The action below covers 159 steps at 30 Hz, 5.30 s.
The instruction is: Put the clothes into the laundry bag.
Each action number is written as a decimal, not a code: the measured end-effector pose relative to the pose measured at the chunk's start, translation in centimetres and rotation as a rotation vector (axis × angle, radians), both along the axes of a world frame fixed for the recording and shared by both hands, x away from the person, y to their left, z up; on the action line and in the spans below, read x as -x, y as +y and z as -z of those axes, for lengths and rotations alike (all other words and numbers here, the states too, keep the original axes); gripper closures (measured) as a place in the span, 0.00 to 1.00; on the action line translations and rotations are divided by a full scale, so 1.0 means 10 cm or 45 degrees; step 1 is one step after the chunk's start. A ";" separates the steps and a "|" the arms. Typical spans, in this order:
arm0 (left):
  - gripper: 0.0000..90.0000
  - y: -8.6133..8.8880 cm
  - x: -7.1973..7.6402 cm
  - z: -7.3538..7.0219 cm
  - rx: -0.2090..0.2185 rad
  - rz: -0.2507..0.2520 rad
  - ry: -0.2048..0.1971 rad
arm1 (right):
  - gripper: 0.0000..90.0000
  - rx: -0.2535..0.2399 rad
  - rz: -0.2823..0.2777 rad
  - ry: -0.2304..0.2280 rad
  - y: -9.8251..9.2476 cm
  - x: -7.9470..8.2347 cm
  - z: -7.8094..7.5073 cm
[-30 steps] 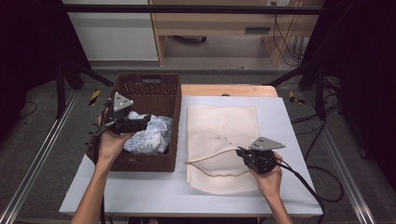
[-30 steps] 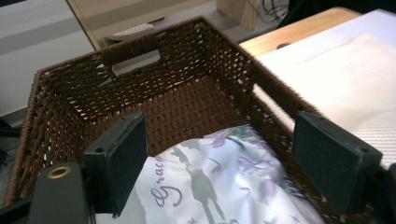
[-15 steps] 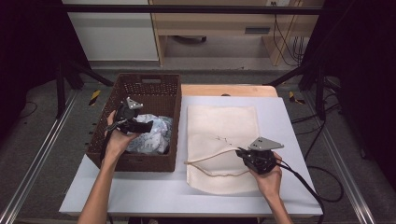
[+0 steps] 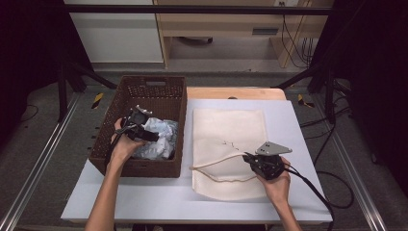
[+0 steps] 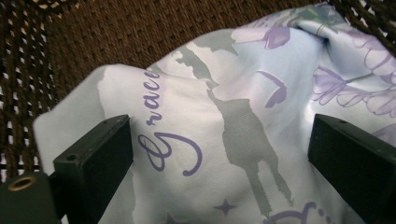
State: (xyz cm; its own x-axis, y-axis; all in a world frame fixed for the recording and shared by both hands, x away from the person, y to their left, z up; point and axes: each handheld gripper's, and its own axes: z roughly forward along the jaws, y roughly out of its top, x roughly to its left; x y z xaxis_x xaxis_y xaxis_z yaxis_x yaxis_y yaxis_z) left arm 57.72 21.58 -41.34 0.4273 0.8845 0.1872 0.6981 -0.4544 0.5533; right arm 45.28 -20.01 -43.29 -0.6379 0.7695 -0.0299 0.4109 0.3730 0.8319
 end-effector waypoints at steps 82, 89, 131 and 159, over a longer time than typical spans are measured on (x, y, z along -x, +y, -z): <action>0.84 0.34 0.78 -1.30 0.656 -0.036 -0.857 | 0.97 -0.009 0.011 -0.010 -0.03 0.02 -0.04; 0.84 0.27 0.91 -1.55 0.699 0.011 -0.921 | 0.97 -0.008 0.013 -0.013 -0.03 0.01 -0.04; 0.83 -0.53 1.97 -2.07 0.836 0.459 -0.964 | 0.97 -0.019 0.018 -0.016 -0.04 0.01 -0.05; 0.83 -1.24 2.07 -1.05 0.717 0.700 -0.560 | 0.97 -0.039 0.034 -0.015 -0.04 -0.01 -0.05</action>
